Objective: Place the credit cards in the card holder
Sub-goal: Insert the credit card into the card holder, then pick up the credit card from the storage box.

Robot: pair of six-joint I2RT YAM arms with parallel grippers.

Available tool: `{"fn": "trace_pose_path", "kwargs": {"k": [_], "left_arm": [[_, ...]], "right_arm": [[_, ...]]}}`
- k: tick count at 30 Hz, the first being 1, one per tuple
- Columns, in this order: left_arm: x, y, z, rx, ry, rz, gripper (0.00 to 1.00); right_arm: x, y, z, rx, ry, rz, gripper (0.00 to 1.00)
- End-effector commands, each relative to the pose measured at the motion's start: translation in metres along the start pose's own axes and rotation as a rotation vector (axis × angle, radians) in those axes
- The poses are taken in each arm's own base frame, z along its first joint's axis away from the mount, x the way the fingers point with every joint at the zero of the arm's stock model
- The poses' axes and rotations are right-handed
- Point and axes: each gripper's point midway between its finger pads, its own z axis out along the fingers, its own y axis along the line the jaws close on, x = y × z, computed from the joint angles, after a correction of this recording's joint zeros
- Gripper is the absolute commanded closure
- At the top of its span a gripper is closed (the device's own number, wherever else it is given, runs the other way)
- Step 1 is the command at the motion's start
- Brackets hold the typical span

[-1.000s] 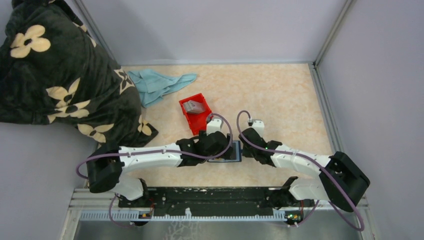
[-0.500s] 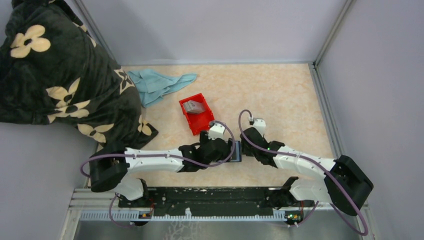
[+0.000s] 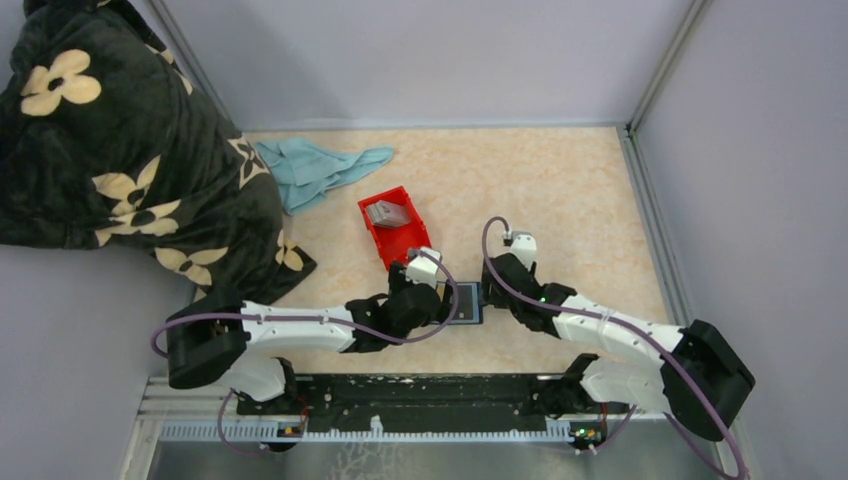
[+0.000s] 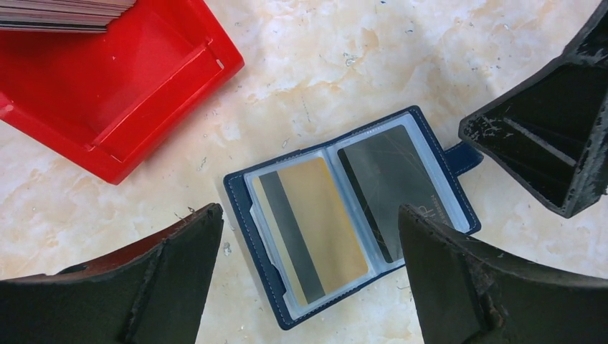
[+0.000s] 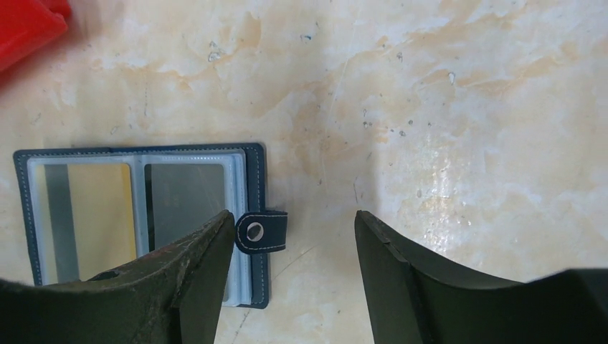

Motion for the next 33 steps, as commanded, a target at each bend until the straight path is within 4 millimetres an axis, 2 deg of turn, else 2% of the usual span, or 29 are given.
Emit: {"fn": "trace_pose_path", "kwargs": {"k": [1, 7, 25, 33], "left_arm": [[-0.008, -0.001, 0.000, -0.006, -0.038, -0.007, 0.03], [-0.009, 0.001, 0.000, -0.019, -0.044, -0.016, 0.02], [-0.019, 0.020, -0.006, -0.103, -0.085, -0.040, 0.01], [-0.020, 0.024, -0.008, -0.121, -0.088, -0.057, 0.00]], "right_arm": [[-0.035, 0.009, -0.011, -0.018, -0.114, 0.016, 0.37], [-0.050, 0.013, -0.015, -0.015, -0.141, -0.013, 0.35], [-0.100, 0.044, -0.028, -0.055, -0.240, -0.071, 0.34], [-0.121, 0.070, -0.033, -0.097, -0.287, -0.113, 0.34]]}}
